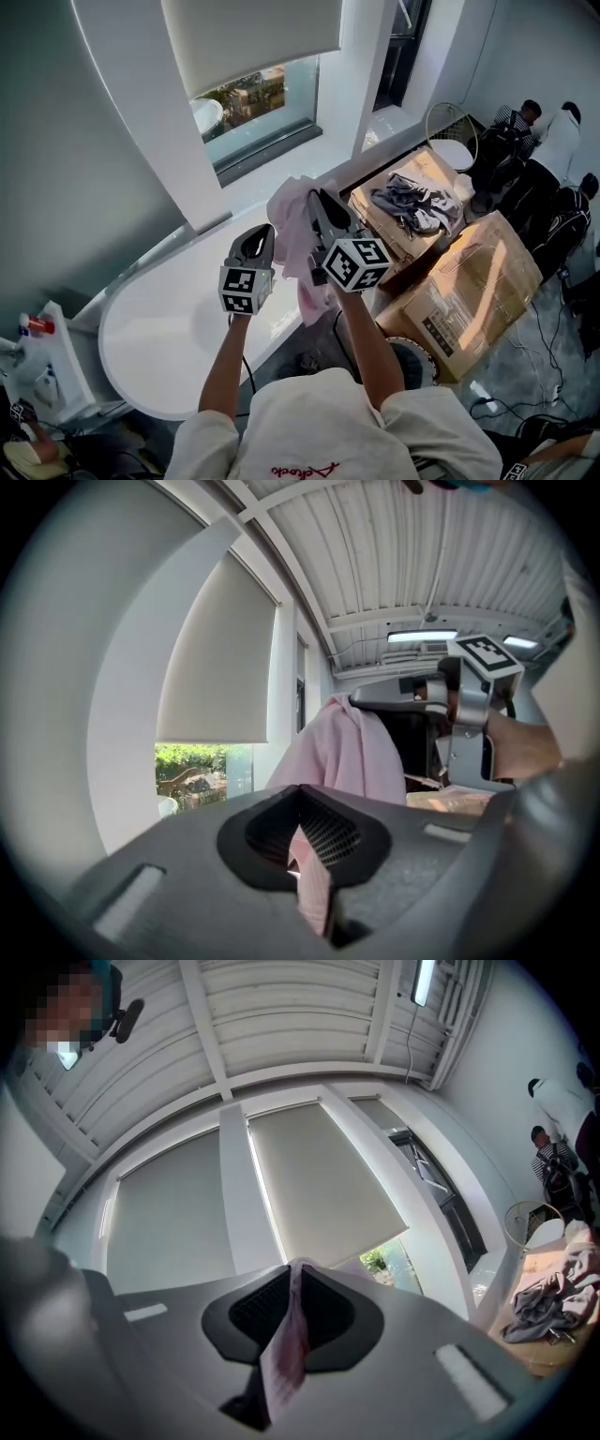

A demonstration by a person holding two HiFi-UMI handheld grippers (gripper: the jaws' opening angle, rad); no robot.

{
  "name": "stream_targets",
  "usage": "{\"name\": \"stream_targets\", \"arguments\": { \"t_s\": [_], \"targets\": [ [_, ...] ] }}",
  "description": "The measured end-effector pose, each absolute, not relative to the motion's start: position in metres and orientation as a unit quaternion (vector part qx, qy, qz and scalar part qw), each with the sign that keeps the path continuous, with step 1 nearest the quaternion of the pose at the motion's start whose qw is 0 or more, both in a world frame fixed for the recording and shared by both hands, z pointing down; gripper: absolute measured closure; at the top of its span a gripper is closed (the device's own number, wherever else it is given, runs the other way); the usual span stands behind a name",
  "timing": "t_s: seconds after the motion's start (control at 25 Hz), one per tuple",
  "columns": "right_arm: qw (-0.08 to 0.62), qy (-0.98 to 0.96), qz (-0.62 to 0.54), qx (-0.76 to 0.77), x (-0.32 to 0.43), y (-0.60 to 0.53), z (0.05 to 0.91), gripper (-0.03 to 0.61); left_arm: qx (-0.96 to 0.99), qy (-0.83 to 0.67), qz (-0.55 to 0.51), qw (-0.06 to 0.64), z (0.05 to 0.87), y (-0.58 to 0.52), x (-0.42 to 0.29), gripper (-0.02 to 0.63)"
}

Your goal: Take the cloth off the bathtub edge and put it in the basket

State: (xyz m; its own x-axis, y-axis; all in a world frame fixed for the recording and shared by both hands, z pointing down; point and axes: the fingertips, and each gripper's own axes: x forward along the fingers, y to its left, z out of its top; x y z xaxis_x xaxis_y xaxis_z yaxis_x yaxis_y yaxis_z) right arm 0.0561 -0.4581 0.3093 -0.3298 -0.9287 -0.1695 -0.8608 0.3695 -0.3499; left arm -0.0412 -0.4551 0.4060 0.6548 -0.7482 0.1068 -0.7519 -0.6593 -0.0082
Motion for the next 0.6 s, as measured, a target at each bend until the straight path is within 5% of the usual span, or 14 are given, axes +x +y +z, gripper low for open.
{"name": "stream_targets", "arguments": {
  "t_s": [0.6],
  "targets": [
    [0.218,0.688,-0.071,-0.688,0.169,-0.348,0.295,0.534,0.972,-0.233,0.039,0.017,0.405,-0.385,0.071,0.611]
  ]
}}
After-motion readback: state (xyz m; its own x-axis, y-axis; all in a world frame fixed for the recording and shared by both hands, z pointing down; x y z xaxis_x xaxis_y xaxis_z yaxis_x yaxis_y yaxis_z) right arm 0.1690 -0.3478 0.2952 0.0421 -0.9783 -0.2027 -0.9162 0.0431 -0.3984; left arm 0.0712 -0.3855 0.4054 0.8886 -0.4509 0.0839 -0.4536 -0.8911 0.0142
